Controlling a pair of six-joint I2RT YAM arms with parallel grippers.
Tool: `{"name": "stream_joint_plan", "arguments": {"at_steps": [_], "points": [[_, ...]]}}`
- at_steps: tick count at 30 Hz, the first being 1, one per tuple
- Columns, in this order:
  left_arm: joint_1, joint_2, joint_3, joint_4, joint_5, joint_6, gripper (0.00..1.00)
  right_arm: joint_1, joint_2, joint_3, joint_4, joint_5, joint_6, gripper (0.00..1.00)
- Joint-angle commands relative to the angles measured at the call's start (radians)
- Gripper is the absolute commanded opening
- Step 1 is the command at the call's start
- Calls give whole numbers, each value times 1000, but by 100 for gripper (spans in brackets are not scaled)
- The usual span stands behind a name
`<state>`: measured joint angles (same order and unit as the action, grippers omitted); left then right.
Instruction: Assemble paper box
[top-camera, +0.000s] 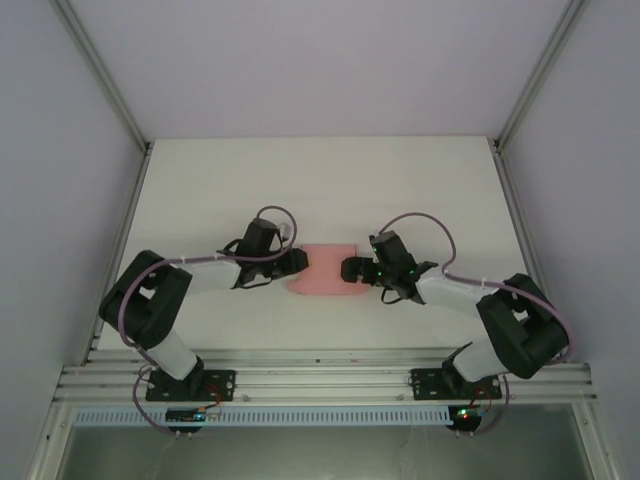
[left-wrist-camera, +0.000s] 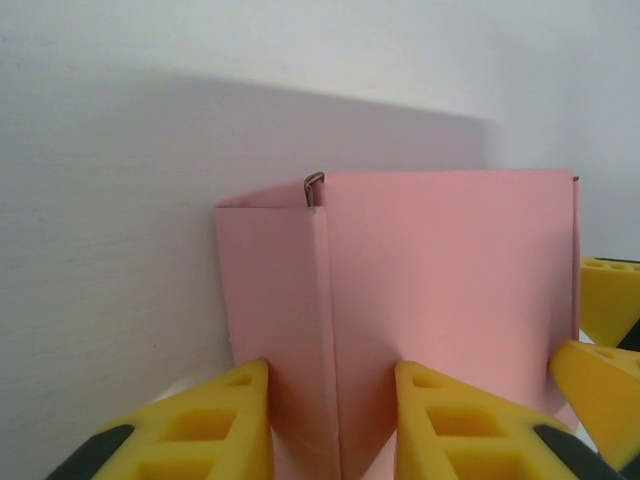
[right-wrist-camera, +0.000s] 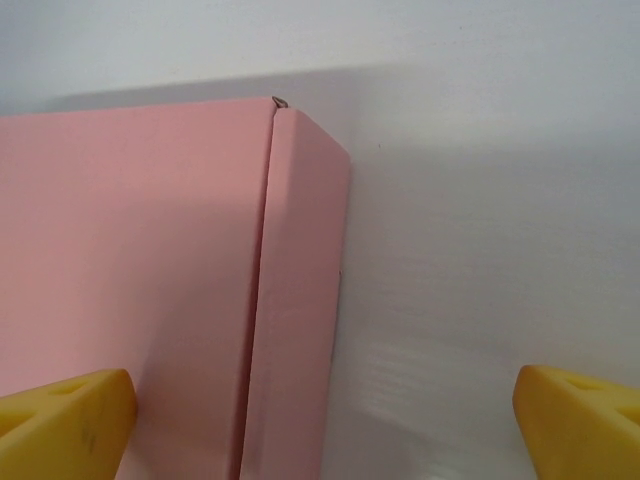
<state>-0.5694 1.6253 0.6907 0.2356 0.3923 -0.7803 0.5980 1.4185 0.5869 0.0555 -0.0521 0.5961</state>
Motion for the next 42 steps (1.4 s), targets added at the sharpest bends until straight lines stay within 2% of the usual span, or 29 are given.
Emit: {"name": "stream_joint_plan", "arguments": {"at_steps": [1,12,16,21,27,38,42], "points": [[7,10,-39,44,30,-15,22,5,-60,-3,-74,3,31,99],[59,14,-144,245,118,-70,1,-4,-239,-34,-102,-38,102,99],[75,20,-176,323,152,-79,0,-19,-265,-30,-121,-62,131,99],[105,50,-234,496,227,-114,0,-46,-260,-29,-82,-164,153,98],[141,115,-283,678,304,-161,0,-64,-199,-25,-2,-265,171,98],[167,222,-288,823,370,-213,0,-79,41,22,171,-434,205,98],[168,225,-283,815,376,-206,0,-80,103,29,288,-484,225,90]]}}
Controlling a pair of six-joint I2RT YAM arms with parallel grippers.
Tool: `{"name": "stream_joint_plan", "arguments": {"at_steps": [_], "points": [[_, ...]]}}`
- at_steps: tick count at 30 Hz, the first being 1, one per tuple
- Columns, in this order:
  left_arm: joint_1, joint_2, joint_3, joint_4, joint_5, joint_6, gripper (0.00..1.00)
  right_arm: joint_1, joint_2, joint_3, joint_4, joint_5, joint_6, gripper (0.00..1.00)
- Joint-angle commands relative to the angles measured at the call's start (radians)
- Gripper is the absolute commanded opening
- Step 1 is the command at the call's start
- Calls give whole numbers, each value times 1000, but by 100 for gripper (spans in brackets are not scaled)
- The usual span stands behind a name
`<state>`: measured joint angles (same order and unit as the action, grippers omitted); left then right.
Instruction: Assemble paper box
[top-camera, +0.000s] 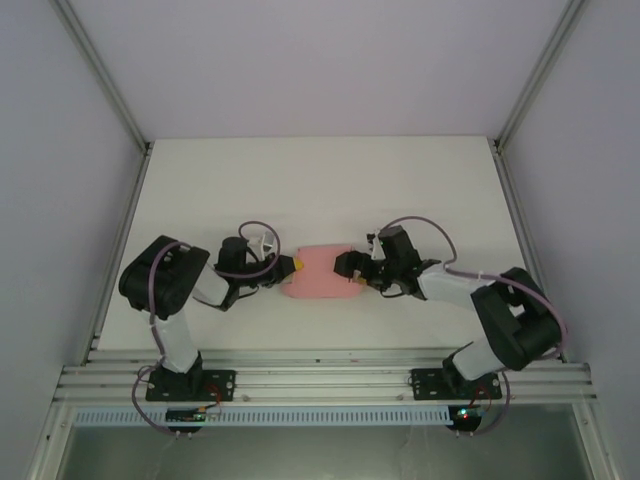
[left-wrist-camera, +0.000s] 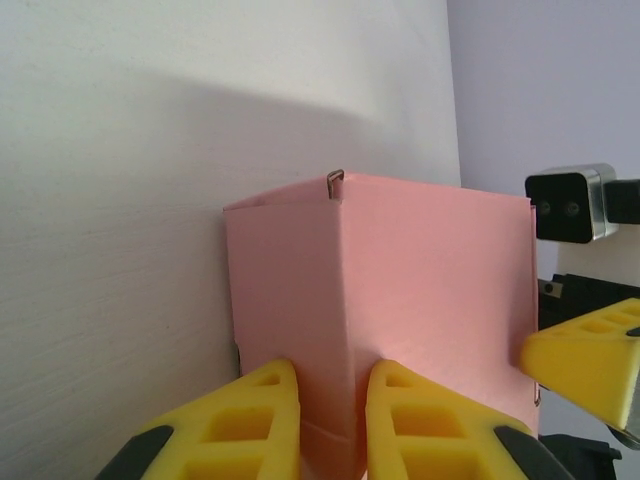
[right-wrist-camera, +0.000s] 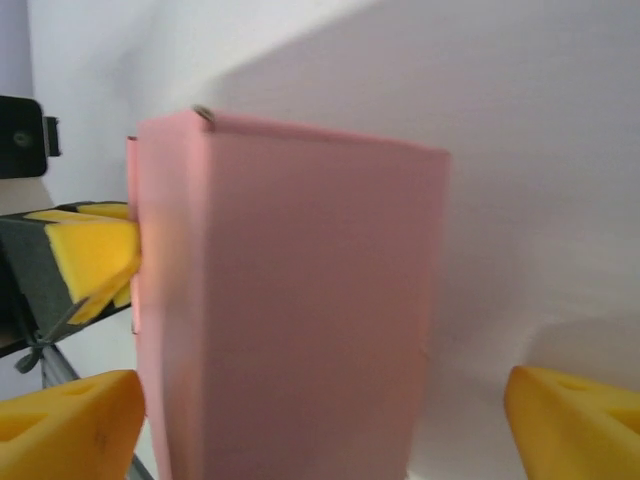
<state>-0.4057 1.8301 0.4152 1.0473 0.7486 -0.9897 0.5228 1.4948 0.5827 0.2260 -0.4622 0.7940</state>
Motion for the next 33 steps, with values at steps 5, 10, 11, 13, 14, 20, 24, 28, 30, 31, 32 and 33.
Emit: {"name": "stream_joint_plan", "arguments": {"at_steps": [5,10,11,13,14,20,24,28,30,31,32,33], "points": [[6,8,1,-24,23,13,0,-4,63,23,212,-125,94,73],[5,-8,17,-42,33,13,6,-13,44,-18,276,-113,143,53],[4,-17,19,-41,36,14,10,-15,37,-22,277,-112,148,49],[4,-42,28,-51,38,13,21,-20,23,-33,279,-108,155,47],[4,-60,35,-67,39,18,26,-20,16,-39,279,-106,158,47],[4,-267,98,-392,-36,172,100,-41,-41,-49,211,-79,212,45],[-26,-467,163,-741,-213,353,100,-91,-68,52,-70,-111,175,43],[-111,-646,202,-937,-415,541,100,-132,-93,149,-246,-163,158,42],[-172,-706,211,-987,-505,640,100,-156,-100,185,-299,-207,185,41],[-208,-732,214,-1007,-538,693,100,-171,-100,203,-327,-236,199,41],[-238,-754,217,-1020,-563,739,100,-183,-100,221,-350,-266,207,40],[-270,-771,220,-1031,-585,785,100,-194,-99,238,-368,-293,214,40]]}}
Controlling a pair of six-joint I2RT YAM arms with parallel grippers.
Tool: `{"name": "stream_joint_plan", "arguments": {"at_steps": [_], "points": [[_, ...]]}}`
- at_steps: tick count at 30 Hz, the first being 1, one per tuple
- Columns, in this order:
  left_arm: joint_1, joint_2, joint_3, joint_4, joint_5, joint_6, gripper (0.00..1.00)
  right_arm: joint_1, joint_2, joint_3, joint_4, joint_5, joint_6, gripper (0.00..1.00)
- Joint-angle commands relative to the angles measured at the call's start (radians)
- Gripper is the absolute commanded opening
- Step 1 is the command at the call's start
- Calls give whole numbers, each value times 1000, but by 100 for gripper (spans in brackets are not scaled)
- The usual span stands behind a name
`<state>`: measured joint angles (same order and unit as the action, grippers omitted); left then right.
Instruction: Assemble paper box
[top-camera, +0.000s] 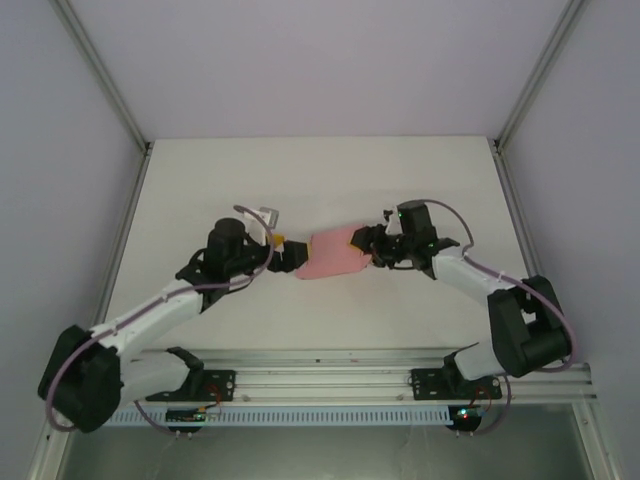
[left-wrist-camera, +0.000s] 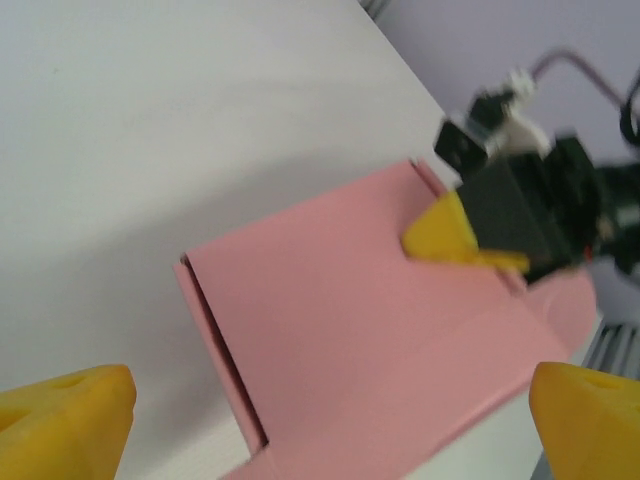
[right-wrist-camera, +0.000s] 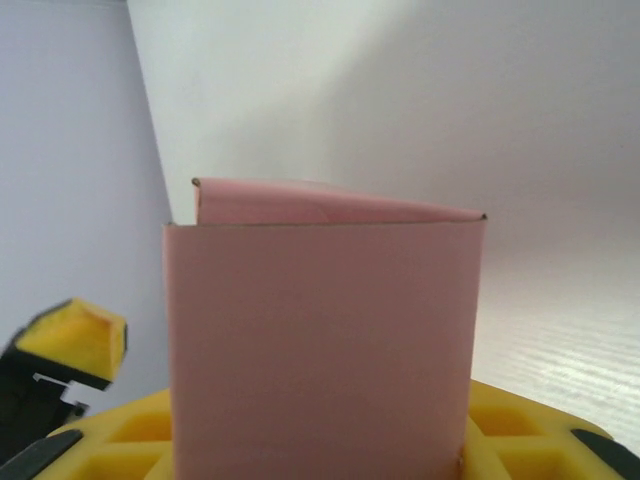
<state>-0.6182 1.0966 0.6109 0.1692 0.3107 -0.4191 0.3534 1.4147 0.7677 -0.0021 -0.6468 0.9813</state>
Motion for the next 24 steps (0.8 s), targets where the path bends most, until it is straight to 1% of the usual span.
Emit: {"name": "stream_joint_plan", "arguments": {"at_steps": [1,4,7,10,12,15,17,24], "points": [[-98,-52,26,-161,-184,264,100,-35,-18,67,-161,-136,31,40],[-199,-72,41,-186,-278,395,100,-58,-9,110,-239,-204,33,40],[-275,-55,66,-202,-365,491,100,-79,18,151,-320,-286,22,40],[-344,-9,101,-213,-449,584,100,-90,51,179,-378,-327,12,39],[-389,37,125,-211,-528,651,100,-95,76,194,-413,-346,14,38],[-442,108,160,-215,-613,734,100,-97,118,226,-490,-368,-7,37],[-462,147,180,-222,-635,774,100,-100,151,252,-552,-391,-24,36],[-474,219,196,-214,-650,832,100,-105,217,270,-584,-453,3,36]]}}
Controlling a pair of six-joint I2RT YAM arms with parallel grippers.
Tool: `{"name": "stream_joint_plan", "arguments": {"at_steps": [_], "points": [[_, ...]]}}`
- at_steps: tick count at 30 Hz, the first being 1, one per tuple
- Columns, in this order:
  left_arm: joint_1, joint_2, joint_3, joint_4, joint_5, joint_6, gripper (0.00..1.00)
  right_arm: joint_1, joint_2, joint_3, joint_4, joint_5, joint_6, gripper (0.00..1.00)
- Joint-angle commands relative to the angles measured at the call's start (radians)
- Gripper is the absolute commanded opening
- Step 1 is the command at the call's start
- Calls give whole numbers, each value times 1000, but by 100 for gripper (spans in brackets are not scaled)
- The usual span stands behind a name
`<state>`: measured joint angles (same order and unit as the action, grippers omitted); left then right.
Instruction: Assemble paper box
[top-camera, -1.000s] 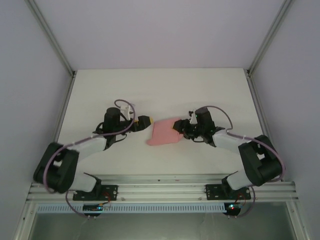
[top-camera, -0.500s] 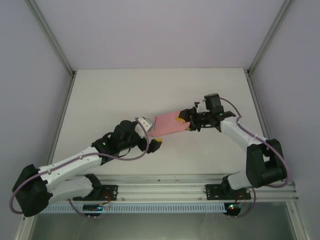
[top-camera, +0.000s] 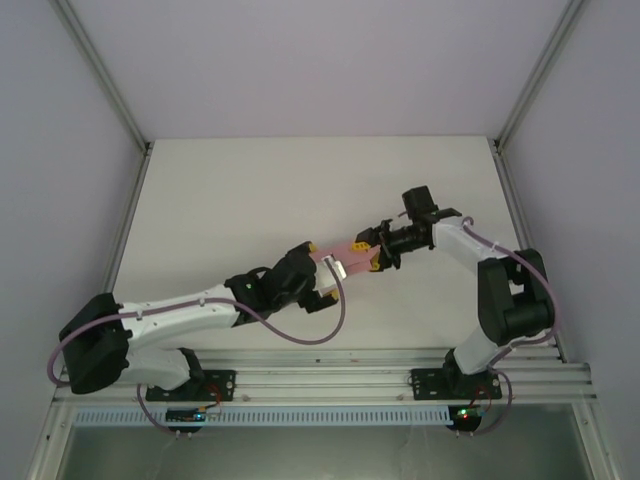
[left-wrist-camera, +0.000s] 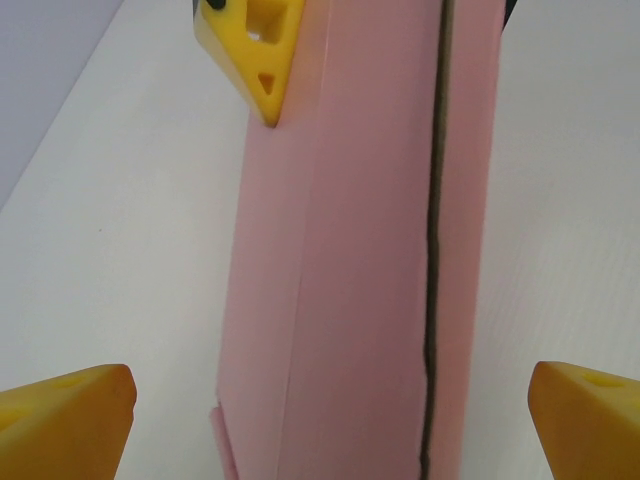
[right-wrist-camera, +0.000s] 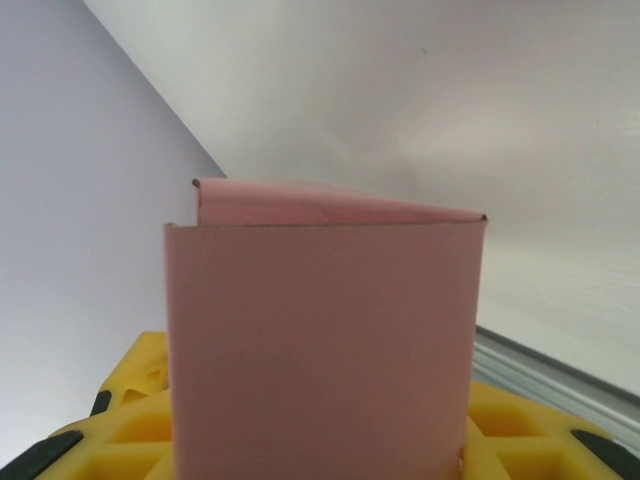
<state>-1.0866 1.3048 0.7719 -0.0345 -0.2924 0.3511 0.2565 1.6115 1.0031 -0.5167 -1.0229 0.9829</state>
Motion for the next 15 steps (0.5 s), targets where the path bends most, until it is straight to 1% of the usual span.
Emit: {"name": "stream_joint_plan", "arguments": {"at_steps": [1,3,5,6,9,11,12,13,15], "points": [[-4,15,33,-13,-54,65,100,-8,24,39,-79,-86,-3,36],[-4,17,24,-12,-65,78,100,-9,25,42,-85,-89,-8,36],[-4,21,18,-11,-73,88,96,-11,24,42,-108,-94,-2,37],[-4,22,14,0,-80,87,91,-11,25,44,-110,-98,-3,37],[-4,19,6,34,-73,92,69,-9,31,56,-151,-99,-31,39],[-3,20,5,44,-60,103,64,-8,29,57,-157,-105,-32,40],[-1,23,3,50,-61,109,56,-5,26,57,-156,-106,-33,40],[1,24,6,49,-54,112,54,-5,23,58,-160,-107,-32,42],[6,26,10,46,-47,114,45,-4,18,61,-166,-109,-40,49]]}}
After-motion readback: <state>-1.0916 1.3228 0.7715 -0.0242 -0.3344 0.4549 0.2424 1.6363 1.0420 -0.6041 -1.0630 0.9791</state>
